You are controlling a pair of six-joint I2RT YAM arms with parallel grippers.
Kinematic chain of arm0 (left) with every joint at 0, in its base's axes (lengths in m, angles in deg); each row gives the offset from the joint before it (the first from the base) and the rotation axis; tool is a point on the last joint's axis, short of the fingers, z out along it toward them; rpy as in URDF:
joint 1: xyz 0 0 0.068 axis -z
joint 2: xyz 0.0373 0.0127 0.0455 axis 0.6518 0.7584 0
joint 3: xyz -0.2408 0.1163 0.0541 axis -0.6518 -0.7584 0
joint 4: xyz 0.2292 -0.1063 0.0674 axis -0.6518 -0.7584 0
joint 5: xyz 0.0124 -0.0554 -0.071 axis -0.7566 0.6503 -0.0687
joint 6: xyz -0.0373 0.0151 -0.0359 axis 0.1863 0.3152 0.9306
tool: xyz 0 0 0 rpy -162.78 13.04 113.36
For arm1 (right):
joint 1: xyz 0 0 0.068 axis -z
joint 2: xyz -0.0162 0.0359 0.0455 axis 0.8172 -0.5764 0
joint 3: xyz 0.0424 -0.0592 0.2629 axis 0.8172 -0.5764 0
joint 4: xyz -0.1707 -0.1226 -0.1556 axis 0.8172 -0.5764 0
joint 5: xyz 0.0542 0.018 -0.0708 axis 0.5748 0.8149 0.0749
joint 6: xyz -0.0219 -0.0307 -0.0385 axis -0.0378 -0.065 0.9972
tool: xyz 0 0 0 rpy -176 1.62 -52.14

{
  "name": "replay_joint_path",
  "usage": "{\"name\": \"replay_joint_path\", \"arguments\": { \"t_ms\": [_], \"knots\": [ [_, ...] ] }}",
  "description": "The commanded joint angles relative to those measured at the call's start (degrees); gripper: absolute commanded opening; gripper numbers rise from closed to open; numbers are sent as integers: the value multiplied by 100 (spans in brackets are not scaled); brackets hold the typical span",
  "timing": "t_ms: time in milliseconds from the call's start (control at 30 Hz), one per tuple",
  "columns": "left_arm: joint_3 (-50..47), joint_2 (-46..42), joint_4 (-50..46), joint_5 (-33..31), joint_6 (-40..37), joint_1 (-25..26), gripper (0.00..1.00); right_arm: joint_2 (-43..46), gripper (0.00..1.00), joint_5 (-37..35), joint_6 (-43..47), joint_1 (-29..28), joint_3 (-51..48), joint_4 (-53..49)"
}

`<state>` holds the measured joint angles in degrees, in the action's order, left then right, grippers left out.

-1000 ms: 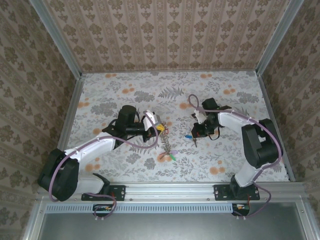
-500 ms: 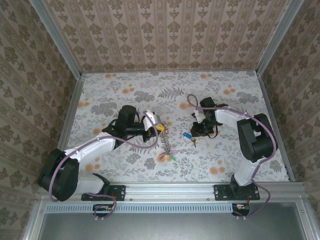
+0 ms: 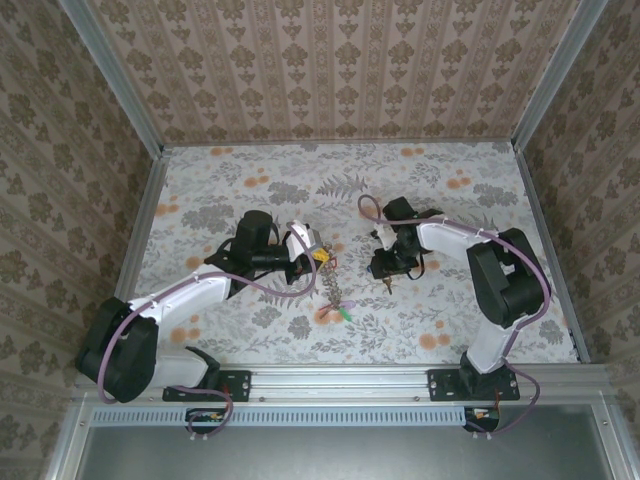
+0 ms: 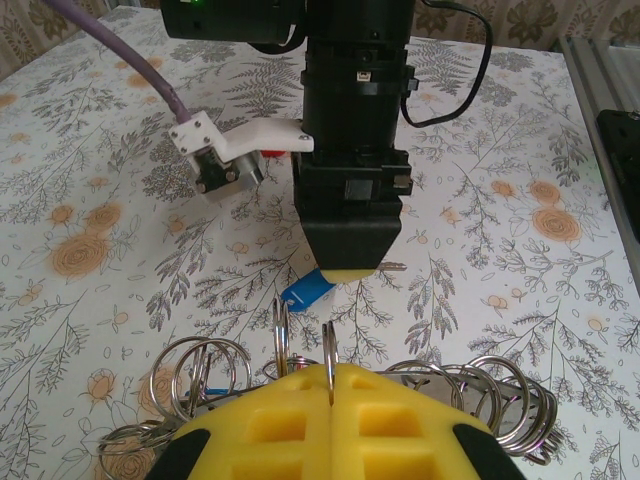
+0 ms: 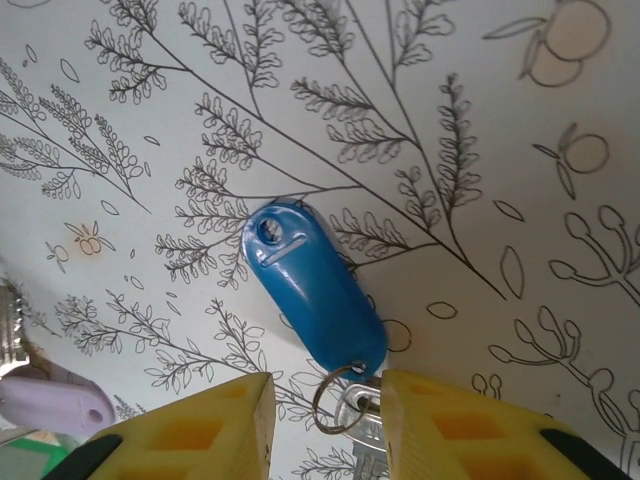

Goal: Put the keys on the keyring

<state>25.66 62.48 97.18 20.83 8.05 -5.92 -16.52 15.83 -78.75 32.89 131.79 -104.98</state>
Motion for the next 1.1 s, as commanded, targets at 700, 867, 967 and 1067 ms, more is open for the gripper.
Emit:
{"name": "replay_joint_path", "arguments": {
  "t_ms": [700, 867, 967, 1067],
  "knots": [
    [137, -145, 118, 129, -97, -22, 0, 139, 11, -757, 146, -161, 106, -254],
    [153, -138, 90, 134, -102, -22, 0, 82, 15, -646, 123, -142, 139, -224],
    [164, -126, 81, 136, -110, -22, 0, 50, 15, -564, 110, -124, 141, -206],
    [156, -118, 68, 137, -115, -22, 0, 48, 15, -494, 84, -106, 115, -137]
  ]
}}
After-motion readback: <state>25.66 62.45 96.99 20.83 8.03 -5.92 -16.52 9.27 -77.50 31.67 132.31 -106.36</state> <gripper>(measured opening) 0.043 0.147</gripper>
